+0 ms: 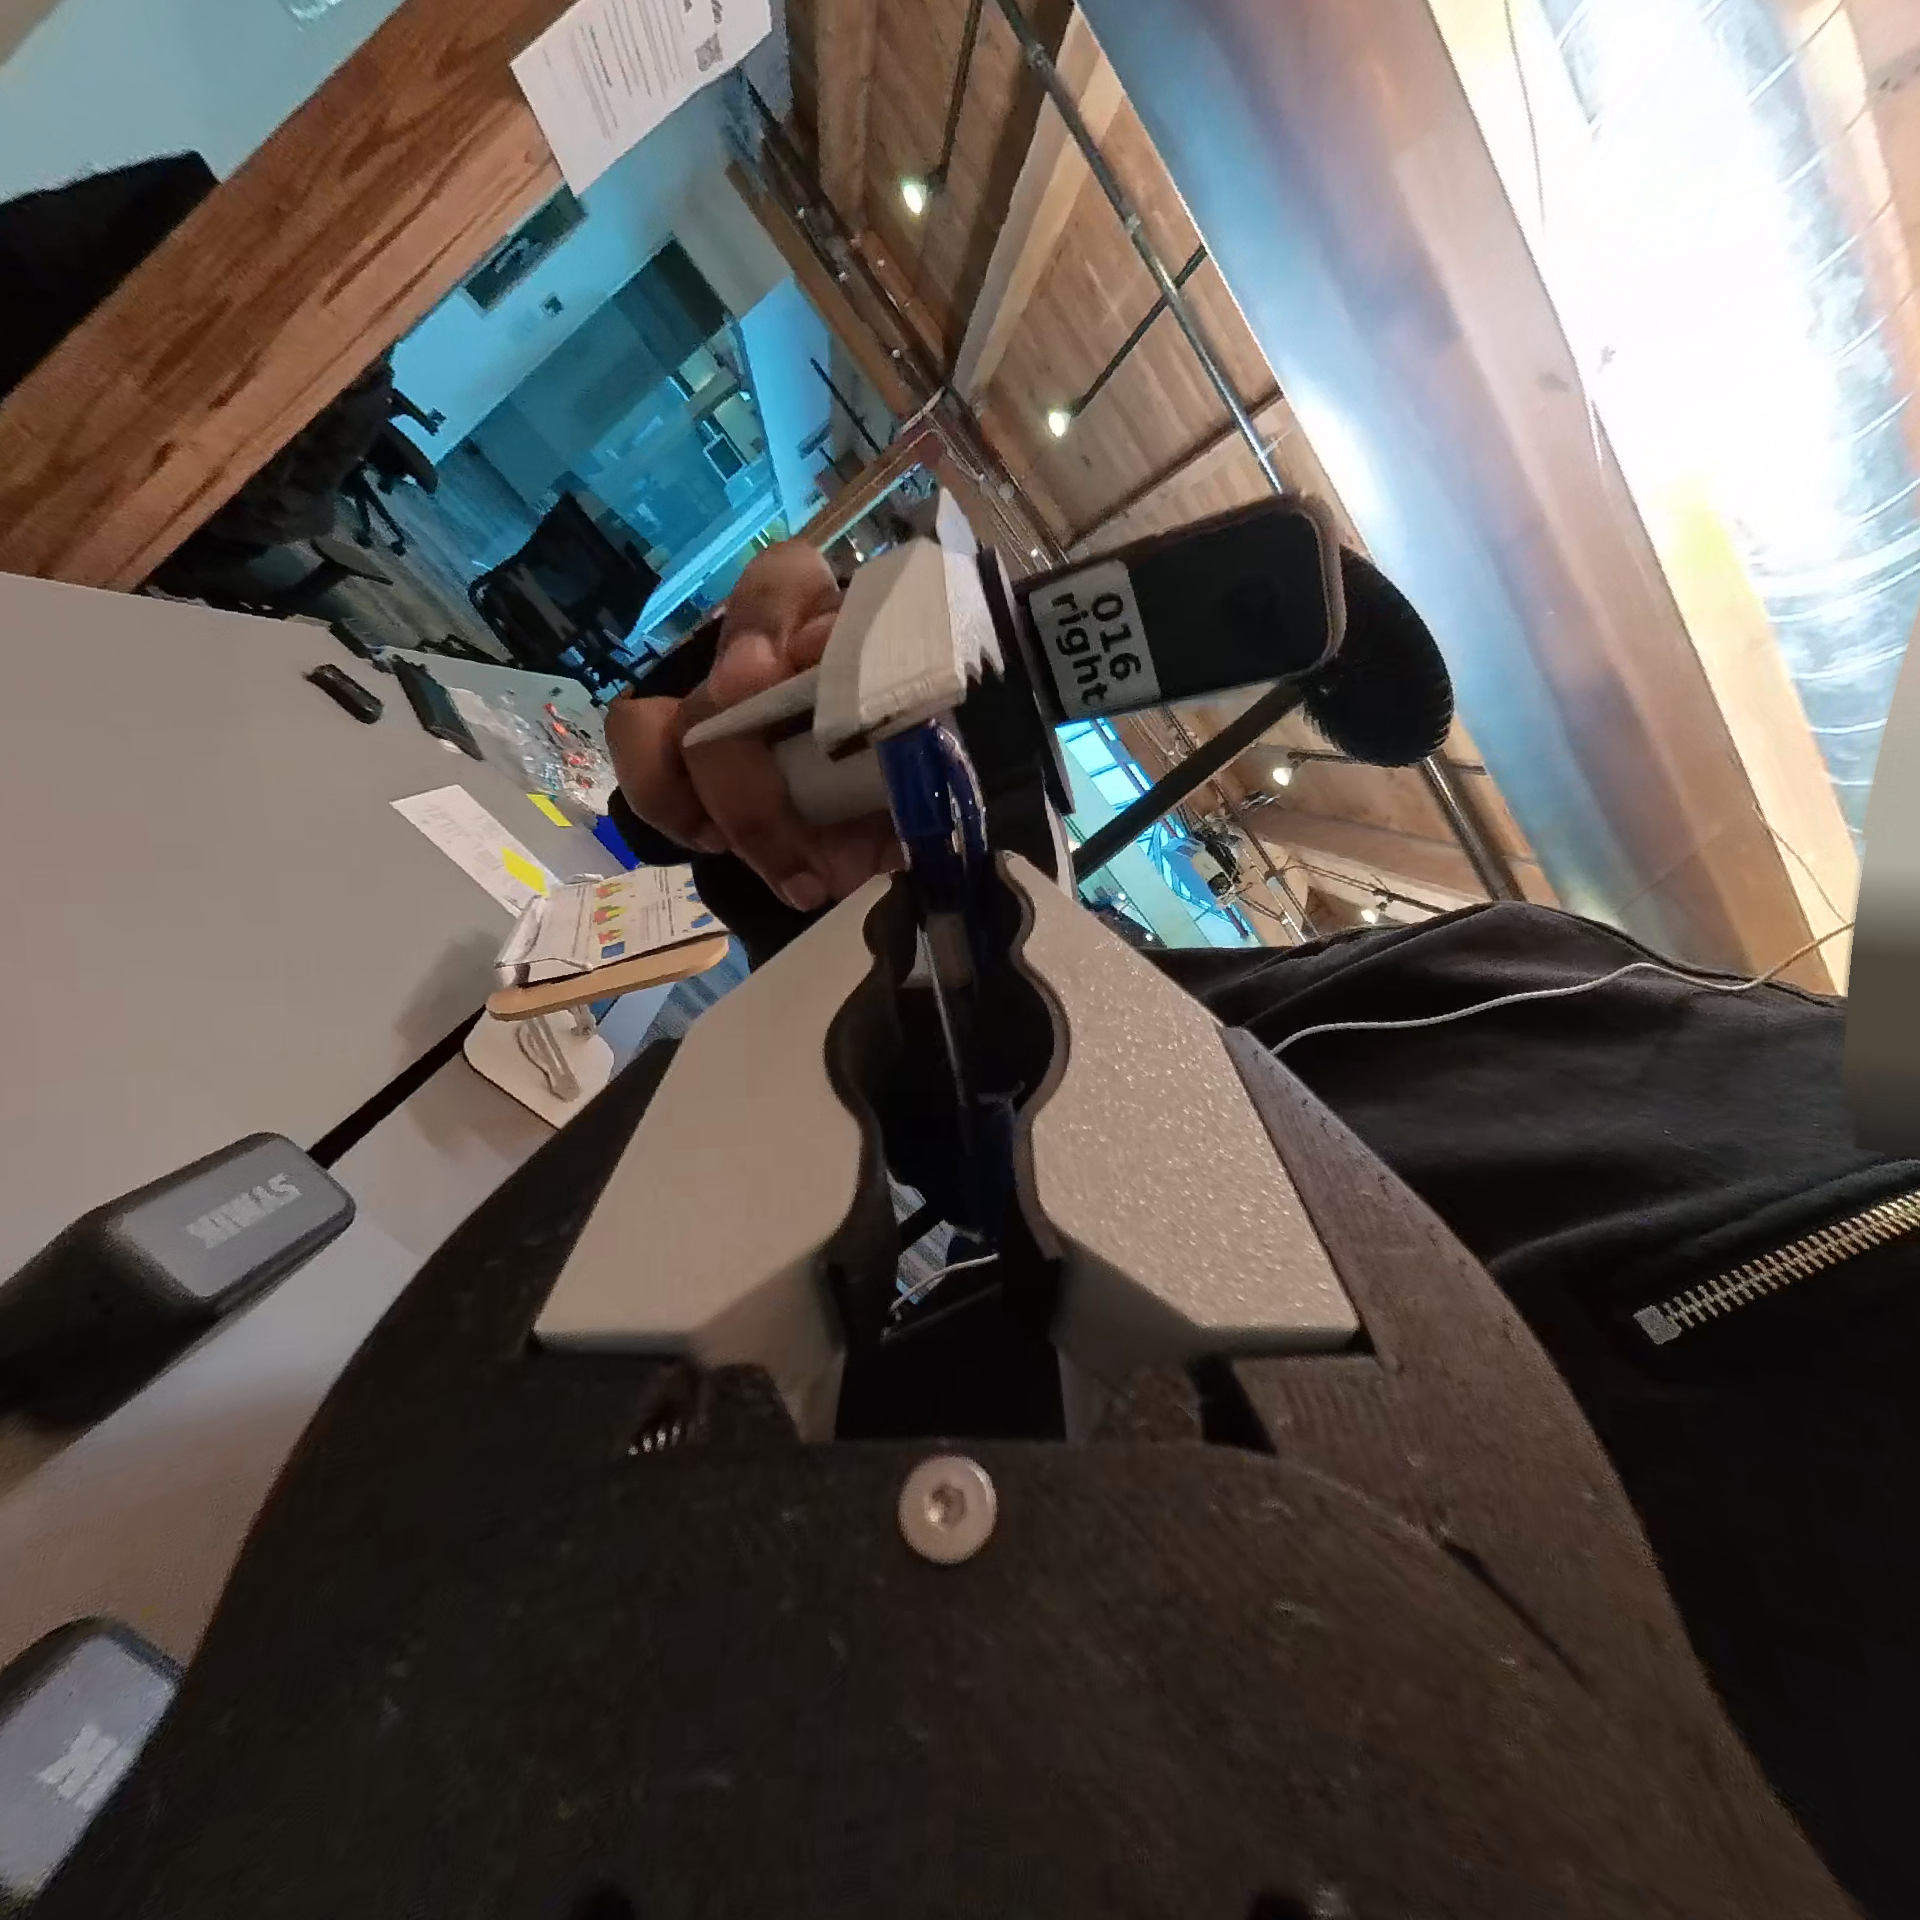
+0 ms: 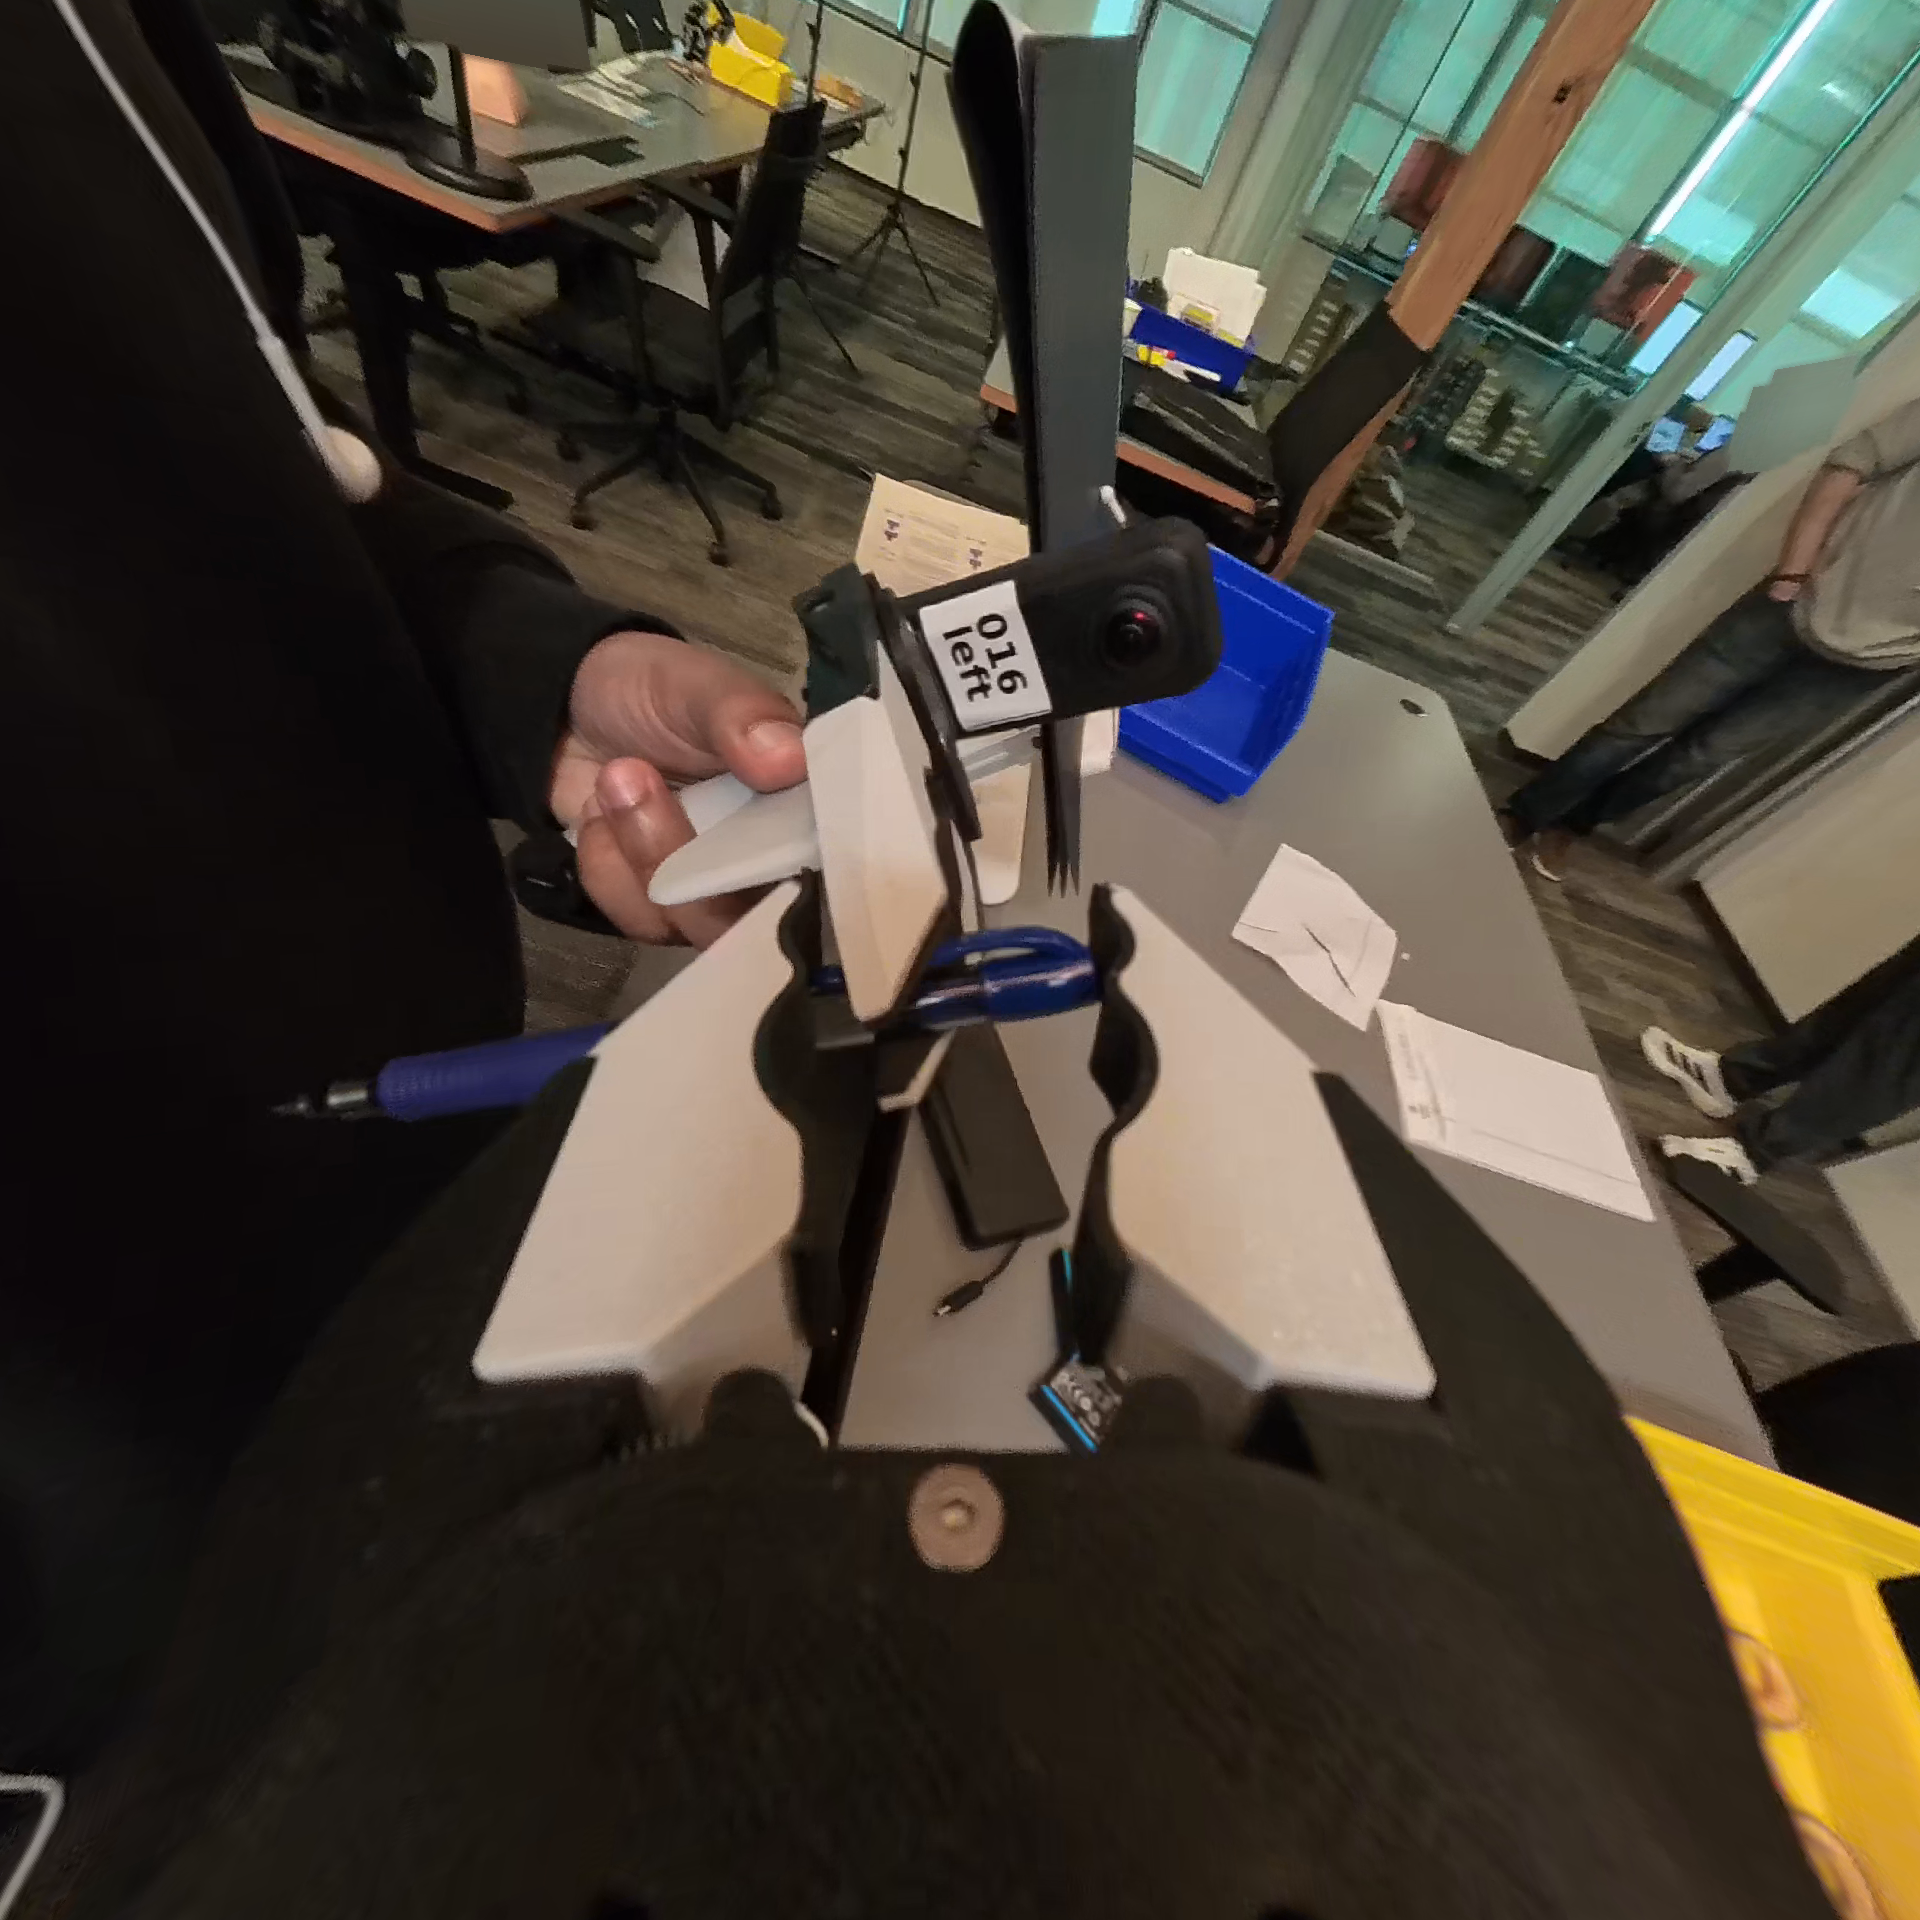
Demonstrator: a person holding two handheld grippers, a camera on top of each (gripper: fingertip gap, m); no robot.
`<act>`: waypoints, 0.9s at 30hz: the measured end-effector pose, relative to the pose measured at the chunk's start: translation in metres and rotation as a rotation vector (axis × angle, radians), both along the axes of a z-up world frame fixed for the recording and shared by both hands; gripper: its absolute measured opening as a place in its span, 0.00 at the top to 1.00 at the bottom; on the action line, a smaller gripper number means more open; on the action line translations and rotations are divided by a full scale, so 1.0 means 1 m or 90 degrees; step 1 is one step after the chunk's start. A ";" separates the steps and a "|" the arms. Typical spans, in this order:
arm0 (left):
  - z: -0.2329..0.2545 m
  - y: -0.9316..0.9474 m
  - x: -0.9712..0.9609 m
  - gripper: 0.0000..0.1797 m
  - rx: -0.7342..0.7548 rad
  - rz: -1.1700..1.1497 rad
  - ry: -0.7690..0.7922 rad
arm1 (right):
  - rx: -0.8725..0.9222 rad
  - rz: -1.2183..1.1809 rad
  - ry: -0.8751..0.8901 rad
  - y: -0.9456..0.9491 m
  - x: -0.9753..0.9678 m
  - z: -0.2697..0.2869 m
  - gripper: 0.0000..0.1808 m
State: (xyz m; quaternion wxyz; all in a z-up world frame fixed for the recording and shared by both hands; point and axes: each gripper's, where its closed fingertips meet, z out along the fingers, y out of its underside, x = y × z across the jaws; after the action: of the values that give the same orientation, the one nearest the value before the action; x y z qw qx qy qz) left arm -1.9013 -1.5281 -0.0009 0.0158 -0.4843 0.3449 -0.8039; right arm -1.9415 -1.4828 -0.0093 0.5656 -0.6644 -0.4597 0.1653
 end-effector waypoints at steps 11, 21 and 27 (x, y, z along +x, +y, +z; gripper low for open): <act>-0.005 0.000 0.004 0.93 -0.034 -0.014 -0.003 | -0.001 -0.023 -0.019 0.006 0.005 -0.007 0.66; -0.007 0.002 0.004 0.93 -0.035 -0.017 -0.001 | -0.005 0.002 -0.037 0.004 0.006 -0.013 0.72; -0.007 0.003 0.005 0.93 -0.037 -0.017 0.001 | 0.034 -0.034 -0.033 0.014 0.010 -0.008 0.62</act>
State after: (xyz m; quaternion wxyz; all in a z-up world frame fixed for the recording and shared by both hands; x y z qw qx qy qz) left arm -1.8967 -1.5248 -0.0080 -0.0091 -0.4804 0.3277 -0.8135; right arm -1.9319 -1.4683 -0.0176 0.5751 -0.6655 -0.4603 0.1205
